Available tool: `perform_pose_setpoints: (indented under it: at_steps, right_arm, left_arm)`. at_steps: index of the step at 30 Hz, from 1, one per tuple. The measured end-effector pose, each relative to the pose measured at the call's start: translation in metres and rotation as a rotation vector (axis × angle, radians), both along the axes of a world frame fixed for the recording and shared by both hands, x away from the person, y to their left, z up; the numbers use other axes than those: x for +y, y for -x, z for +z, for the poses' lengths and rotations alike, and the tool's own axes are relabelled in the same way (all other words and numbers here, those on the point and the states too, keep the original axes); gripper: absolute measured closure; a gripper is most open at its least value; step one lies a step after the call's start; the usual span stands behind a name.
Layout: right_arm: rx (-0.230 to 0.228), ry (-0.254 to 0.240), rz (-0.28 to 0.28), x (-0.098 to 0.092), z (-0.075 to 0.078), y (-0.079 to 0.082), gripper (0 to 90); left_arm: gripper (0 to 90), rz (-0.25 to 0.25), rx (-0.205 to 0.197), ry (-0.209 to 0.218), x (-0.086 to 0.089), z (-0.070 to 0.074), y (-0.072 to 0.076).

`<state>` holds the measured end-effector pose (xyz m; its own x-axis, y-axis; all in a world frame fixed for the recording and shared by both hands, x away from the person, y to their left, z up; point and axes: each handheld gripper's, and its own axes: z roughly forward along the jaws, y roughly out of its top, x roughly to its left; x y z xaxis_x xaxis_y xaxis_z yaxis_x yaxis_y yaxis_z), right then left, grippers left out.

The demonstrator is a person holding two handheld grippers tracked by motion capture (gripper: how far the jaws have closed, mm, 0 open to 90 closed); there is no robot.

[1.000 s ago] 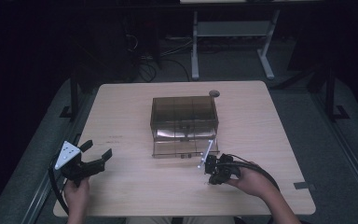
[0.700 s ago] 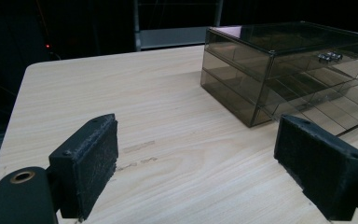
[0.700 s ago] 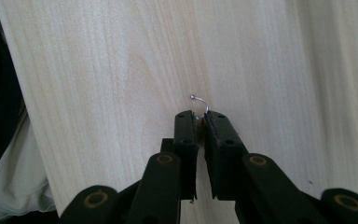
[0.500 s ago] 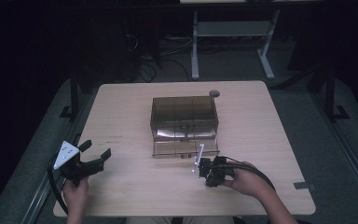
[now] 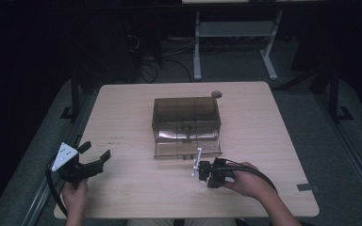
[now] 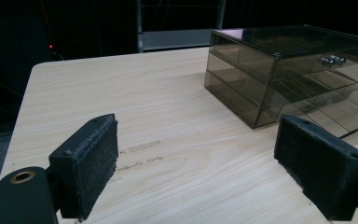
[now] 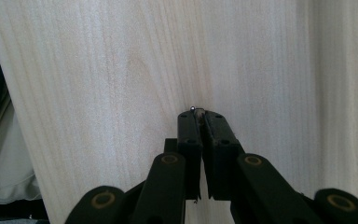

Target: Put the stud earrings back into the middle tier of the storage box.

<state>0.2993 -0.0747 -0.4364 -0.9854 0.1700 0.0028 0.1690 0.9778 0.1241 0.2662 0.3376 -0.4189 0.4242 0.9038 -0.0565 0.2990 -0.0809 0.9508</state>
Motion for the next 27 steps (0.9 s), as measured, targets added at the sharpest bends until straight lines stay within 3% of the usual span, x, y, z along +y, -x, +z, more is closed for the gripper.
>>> perform_pose_setpoints:
  at_steps: [12,27]
  right_arm:
    - [0.012,-0.055,-0.02,-0.006,0.007,-0.002,86.0]
    - [-0.033,-0.172,-0.085,-0.019,0.051,-0.031,85.9]
  left_arm:
    - [13.0,0.0,0.0,0.001,0.0,0.0,0.0]
    - [13.0,-0.001,0.005,0.004,0.0,-0.001,-0.001]
